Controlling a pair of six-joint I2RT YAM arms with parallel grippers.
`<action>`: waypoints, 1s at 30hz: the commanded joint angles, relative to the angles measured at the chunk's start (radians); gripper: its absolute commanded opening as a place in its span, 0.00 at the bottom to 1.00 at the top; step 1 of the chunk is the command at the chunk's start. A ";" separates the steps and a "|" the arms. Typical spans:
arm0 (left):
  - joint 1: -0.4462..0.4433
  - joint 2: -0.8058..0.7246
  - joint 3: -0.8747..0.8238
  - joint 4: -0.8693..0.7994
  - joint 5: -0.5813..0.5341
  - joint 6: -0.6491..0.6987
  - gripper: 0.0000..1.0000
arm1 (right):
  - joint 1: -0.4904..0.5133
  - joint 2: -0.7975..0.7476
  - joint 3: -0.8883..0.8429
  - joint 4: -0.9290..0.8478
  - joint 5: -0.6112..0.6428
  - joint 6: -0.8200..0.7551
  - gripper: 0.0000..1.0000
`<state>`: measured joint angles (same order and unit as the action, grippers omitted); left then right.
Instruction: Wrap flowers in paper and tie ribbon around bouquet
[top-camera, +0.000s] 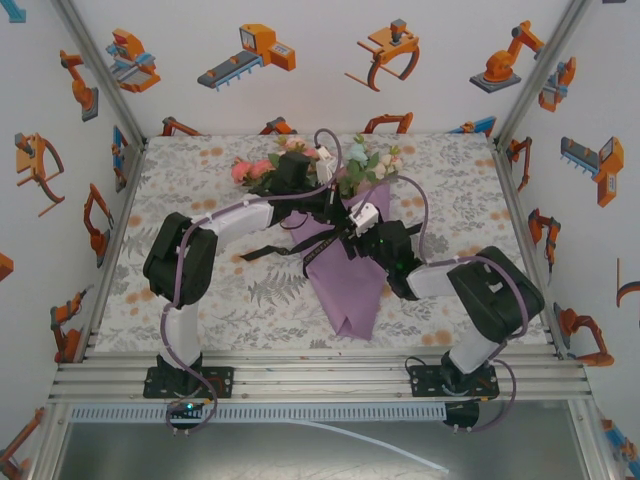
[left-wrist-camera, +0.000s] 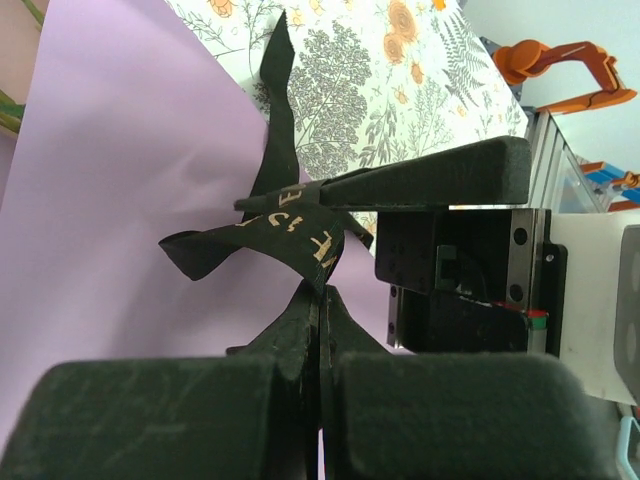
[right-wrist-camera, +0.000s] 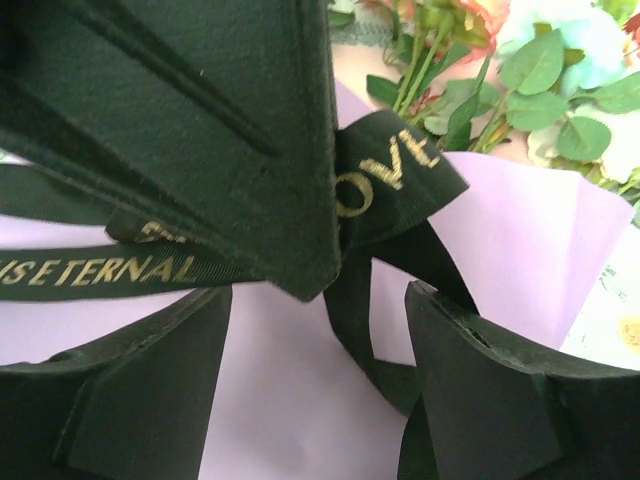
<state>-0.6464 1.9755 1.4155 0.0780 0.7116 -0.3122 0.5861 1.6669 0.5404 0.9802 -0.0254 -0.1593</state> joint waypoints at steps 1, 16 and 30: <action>0.000 -0.020 -0.015 0.049 0.018 -0.049 0.00 | 0.004 0.057 0.014 0.190 0.071 -0.066 0.66; 0.003 -0.079 -0.063 0.047 0.004 -0.071 0.00 | 0.000 0.211 0.016 0.403 -0.011 -0.123 0.00; 0.040 -0.075 -0.054 -0.051 -0.086 0.042 0.15 | 0.011 -0.569 -0.120 -0.592 -0.264 0.029 0.00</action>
<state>-0.6193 1.9347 1.3659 0.0387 0.6380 -0.3172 0.5919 1.1992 0.3550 0.7601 -0.2504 -0.1642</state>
